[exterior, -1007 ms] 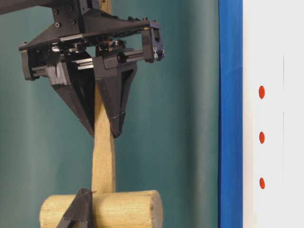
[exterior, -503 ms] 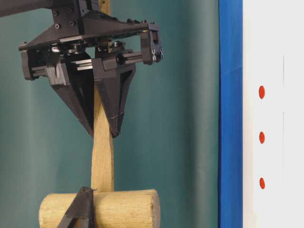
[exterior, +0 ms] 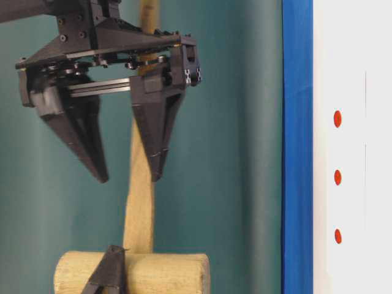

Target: Hit the mark with a hammer.

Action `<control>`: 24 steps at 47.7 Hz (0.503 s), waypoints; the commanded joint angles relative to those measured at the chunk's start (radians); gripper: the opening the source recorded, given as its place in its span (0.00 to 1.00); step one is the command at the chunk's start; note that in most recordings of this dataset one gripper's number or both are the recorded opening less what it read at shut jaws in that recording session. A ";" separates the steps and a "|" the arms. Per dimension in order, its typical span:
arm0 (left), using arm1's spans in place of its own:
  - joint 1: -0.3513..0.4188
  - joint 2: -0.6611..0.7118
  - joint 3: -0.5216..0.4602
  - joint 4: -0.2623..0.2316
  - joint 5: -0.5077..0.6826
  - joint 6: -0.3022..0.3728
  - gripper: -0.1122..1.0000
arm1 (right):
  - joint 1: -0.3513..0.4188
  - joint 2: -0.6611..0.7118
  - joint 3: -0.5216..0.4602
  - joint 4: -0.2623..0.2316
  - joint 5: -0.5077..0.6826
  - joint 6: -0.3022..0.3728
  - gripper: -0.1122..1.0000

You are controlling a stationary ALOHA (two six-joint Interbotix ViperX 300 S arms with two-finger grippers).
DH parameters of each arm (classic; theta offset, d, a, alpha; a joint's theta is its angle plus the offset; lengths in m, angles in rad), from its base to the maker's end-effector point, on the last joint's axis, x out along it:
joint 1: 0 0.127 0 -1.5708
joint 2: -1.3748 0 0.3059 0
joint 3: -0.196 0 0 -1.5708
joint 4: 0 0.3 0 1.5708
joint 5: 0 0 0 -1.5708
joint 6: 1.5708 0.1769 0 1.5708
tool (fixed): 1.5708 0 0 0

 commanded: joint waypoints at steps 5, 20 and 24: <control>0.002 -0.021 -0.012 0.002 -0.006 0.006 0.51 | 0.000 -0.023 -0.020 0.002 0.014 0.003 0.97; -0.005 -0.040 0.000 0.008 0.014 0.135 0.51 | 0.000 -0.063 -0.041 0.166 0.160 0.064 0.97; -0.015 -0.055 0.008 0.006 0.025 0.192 0.51 | 0.000 -0.077 -0.057 0.281 0.218 0.092 0.97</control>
